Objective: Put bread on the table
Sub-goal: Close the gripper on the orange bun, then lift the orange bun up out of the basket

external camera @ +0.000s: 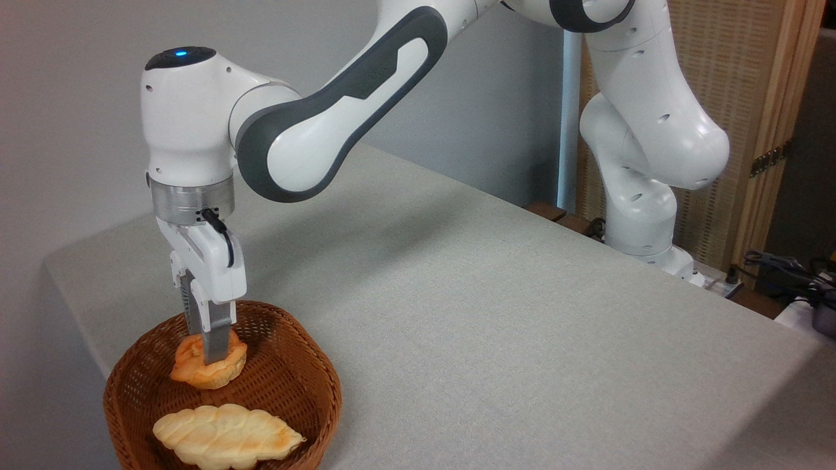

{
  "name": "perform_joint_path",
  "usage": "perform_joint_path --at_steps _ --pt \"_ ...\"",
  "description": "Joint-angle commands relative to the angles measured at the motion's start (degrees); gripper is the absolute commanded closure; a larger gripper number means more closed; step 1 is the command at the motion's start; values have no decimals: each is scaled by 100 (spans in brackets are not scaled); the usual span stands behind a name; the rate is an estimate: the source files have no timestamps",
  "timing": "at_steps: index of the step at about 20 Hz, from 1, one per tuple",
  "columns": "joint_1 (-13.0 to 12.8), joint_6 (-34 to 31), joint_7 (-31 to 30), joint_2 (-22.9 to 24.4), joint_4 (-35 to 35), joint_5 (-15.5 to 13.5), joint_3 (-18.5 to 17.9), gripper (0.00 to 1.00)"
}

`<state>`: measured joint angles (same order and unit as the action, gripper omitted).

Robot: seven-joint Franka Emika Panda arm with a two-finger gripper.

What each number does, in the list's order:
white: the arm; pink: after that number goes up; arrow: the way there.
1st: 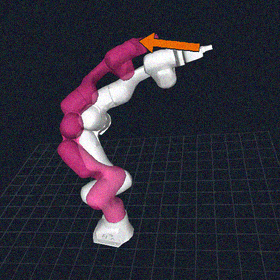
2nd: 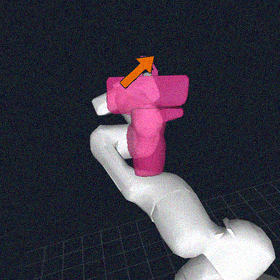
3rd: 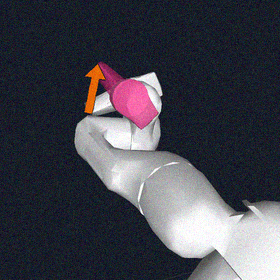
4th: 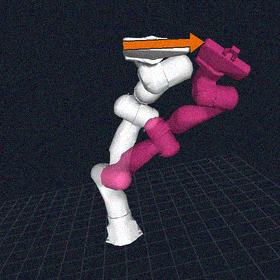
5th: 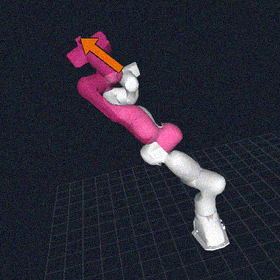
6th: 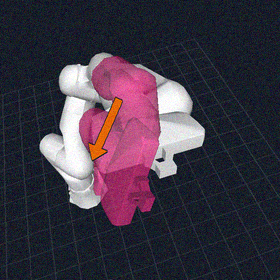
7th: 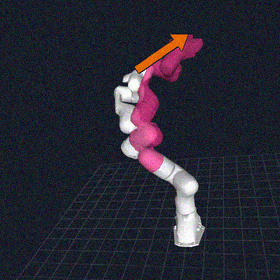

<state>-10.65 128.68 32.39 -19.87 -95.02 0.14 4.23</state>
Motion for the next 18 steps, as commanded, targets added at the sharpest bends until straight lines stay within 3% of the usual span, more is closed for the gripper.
perform_joint_path --at_steps 1,5,10,13,15,16,17,18 --pt "45 60 -74 18 141 83 34 61" --pt "97 -316 -92 386 308 48 -36 60" --pt "177 -1598 22 1264 142 74 -221 57" --pt "168 -2425 784 1976 -462 74 -335 48" --pt "37 -2445 1041 2424 -1200 74 -335 47" --pt "-51 -2445 1042 2531 -1438 65 -335 39" --pt "-113 -2445 1024 2567 -1597 65 -327 20" --pt "-157 -2436 1024 2541 -1686 65 -283 13"
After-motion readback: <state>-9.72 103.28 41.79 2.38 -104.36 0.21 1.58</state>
